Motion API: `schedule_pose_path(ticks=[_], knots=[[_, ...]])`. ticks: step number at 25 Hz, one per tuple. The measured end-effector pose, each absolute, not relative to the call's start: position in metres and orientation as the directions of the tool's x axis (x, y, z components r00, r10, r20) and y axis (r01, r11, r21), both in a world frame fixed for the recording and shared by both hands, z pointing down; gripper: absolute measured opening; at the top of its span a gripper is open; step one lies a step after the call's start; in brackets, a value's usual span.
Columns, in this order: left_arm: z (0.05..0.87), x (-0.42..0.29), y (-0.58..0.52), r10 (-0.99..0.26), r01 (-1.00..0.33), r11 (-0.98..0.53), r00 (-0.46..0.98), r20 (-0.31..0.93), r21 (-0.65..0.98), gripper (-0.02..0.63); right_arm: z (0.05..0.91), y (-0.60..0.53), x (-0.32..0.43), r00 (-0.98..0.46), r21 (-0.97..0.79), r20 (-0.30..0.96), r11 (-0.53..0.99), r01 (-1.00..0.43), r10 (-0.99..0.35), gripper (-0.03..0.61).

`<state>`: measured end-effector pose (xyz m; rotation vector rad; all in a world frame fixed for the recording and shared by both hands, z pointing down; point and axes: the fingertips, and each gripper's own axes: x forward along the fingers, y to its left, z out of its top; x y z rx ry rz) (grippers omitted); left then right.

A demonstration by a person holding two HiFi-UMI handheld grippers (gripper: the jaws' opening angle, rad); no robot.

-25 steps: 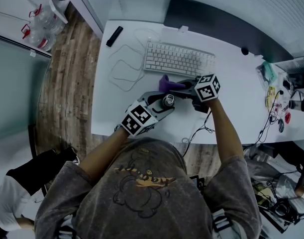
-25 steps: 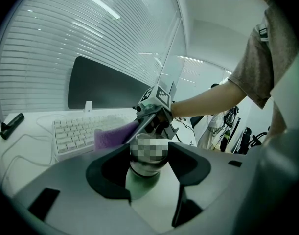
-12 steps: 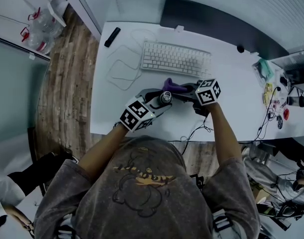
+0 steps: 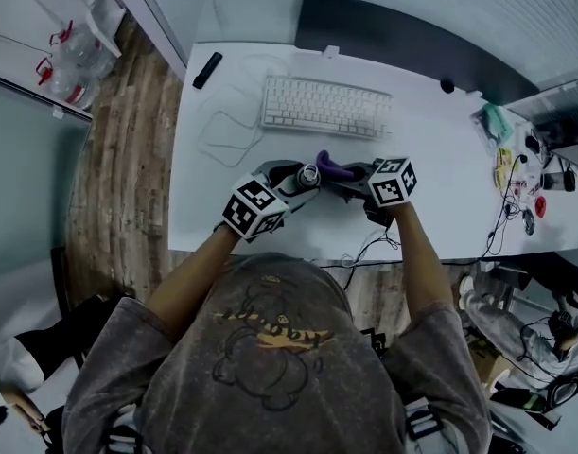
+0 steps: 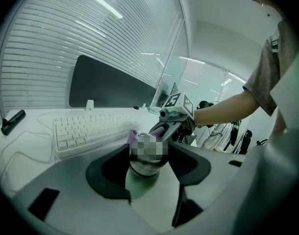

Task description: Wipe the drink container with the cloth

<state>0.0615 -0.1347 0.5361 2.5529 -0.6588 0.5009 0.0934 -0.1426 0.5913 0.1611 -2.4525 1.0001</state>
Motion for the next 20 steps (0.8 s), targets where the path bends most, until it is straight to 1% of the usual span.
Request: schedule_pose_path(ticks=[20], knots=[[0.538,0.059,-0.136,-0.362,-0.535,-0.773,0.813,0.456,0.341,0.258,0.589,-0.094,0.086,-0.886,-0.564,0.458,0.746,-0.353,-0.073,0.052]])
